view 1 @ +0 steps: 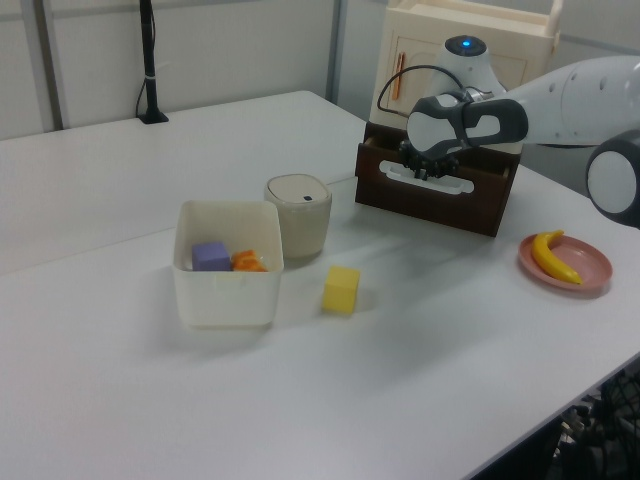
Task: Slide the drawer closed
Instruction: 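Push the drawer front with the gripper toward the dark wooden base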
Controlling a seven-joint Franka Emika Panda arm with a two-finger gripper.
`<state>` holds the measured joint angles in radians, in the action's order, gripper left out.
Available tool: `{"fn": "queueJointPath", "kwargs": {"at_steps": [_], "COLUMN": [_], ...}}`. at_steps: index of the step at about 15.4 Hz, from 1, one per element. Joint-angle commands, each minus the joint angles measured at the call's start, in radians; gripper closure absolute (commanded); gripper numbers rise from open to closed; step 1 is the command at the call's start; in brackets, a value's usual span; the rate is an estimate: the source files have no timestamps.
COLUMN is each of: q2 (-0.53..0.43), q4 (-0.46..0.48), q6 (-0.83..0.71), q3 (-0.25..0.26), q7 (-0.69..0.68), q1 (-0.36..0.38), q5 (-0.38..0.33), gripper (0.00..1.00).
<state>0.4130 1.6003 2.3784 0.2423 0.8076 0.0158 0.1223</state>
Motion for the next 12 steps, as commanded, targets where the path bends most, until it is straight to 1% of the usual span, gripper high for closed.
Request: {"fn": "queueJointPath", "kwargs": {"at_steps": [1, 5, 7, 9, 12], "q2": [-0.031, -0.057, -0.072, -0.091, -0.094], "q4": [-0.033, -0.033, -0.033, -0.033, -0.033], "q6": [-0.066, -0.106, -0.113, -0.113, -0.120], "q3": [-0.021, -0.070, -0.077, -0.087, -0.097], "q7": [-0.087, -0.090, -0.091, -0.094, -0.100], "q1": [0.036, 0.041, 0.041, 0.041, 0.039], "q5": [0.037, 0.036, 0.030, 0.030, 0.028], "gripper": [0.82, 0.82, 0.80, 0.80, 0.79]}}
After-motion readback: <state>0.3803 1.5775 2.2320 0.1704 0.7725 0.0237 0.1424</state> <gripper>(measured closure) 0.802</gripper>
